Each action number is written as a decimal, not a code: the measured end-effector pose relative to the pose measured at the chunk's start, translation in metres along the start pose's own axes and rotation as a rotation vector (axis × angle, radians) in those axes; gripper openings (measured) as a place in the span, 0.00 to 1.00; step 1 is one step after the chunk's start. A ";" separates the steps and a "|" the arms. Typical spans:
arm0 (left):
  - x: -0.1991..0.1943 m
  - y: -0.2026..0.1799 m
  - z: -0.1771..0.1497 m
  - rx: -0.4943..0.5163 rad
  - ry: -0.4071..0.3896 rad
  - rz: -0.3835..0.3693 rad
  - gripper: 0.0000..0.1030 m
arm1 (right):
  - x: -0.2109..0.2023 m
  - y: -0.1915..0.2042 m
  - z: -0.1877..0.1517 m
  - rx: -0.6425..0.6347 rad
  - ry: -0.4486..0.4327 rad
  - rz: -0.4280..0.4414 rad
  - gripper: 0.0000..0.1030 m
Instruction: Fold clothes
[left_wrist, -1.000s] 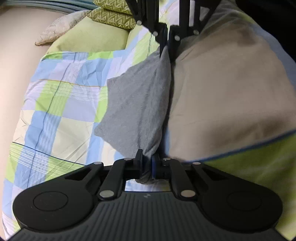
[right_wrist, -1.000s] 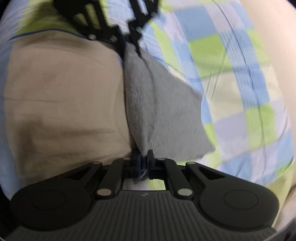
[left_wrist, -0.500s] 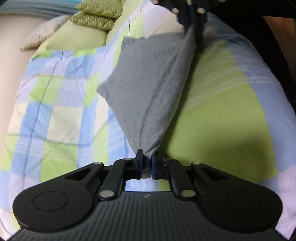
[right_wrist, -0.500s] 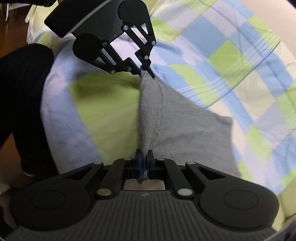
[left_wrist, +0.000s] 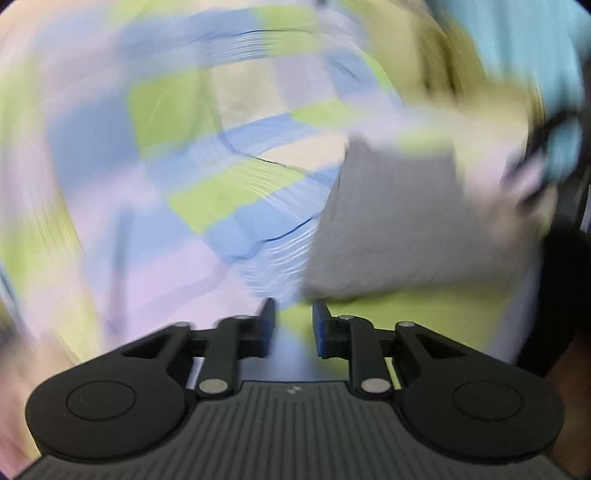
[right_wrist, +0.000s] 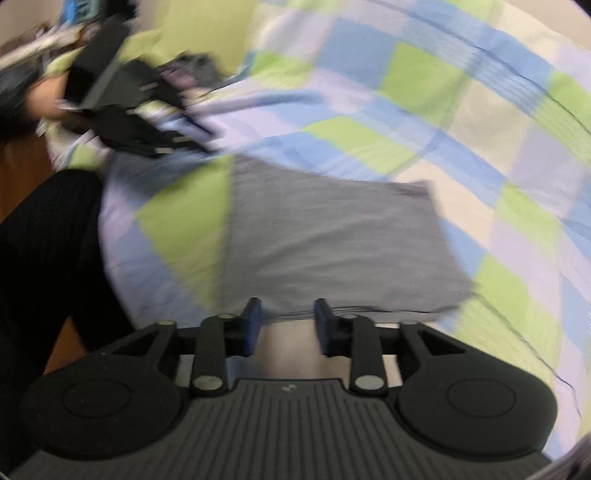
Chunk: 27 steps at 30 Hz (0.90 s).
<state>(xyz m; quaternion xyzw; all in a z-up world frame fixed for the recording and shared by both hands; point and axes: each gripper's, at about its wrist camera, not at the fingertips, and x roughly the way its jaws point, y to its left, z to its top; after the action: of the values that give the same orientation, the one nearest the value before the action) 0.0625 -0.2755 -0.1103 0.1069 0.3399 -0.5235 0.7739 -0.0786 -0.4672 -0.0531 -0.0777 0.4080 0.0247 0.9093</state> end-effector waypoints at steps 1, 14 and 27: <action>0.003 0.003 0.001 -0.092 -0.007 -0.031 0.31 | 0.001 -0.015 0.002 0.022 -0.014 -0.001 0.29; 0.078 0.040 -0.014 -0.648 0.010 -0.125 0.36 | 0.079 -0.152 0.043 0.129 0.015 0.188 0.48; 0.087 0.049 -0.024 -0.543 -0.035 -0.149 0.18 | 0.188 -0.217 0.075 0.294 0.098 0.495 0.47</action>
<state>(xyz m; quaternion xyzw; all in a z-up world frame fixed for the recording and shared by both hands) 0.1150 -0.3063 -0.1925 -0.1388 0.4611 -0.4705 0.7394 0.1256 -0.6732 -0.1183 0.1556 0.4570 0.1827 0.8565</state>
